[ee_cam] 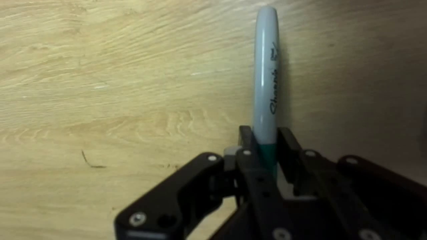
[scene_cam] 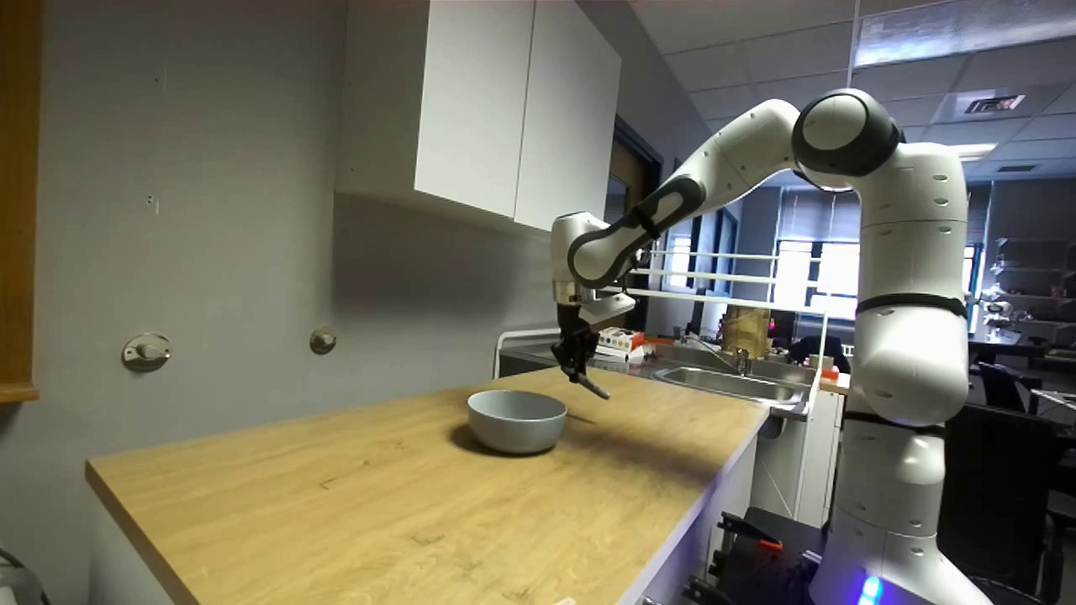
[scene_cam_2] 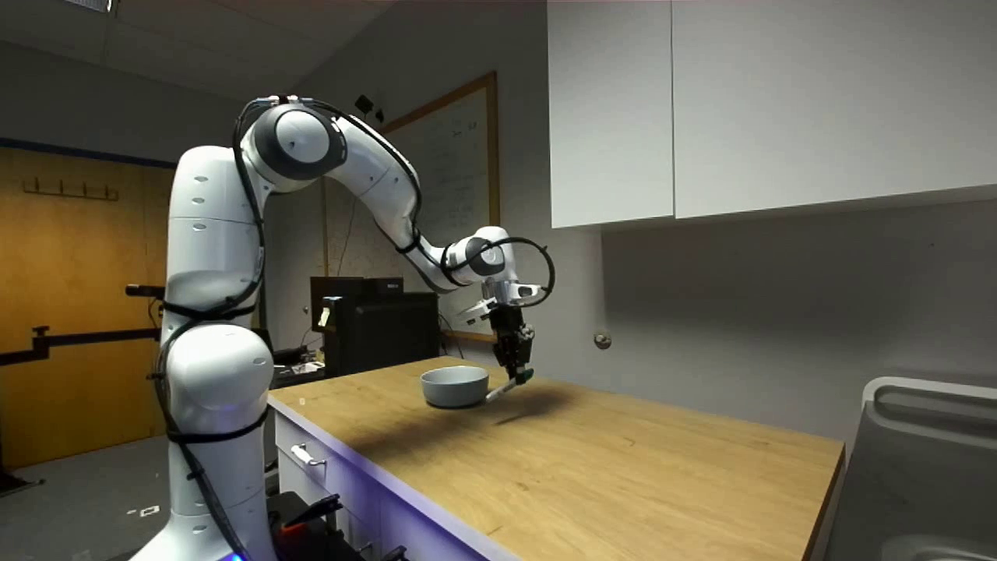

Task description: Put the marker in the bowl

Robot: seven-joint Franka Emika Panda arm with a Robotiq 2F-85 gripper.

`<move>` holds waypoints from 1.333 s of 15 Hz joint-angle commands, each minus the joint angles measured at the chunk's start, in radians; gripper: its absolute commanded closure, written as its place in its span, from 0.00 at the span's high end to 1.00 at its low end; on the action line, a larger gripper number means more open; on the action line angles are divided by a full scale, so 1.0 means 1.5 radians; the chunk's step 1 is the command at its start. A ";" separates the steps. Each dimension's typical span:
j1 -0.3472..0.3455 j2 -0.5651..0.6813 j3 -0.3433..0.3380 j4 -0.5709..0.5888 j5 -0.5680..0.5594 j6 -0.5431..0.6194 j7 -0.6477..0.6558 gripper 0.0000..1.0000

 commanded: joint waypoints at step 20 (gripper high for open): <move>0.096 0.077 0.107 0.096 -0.032 0.037 0.268 0.17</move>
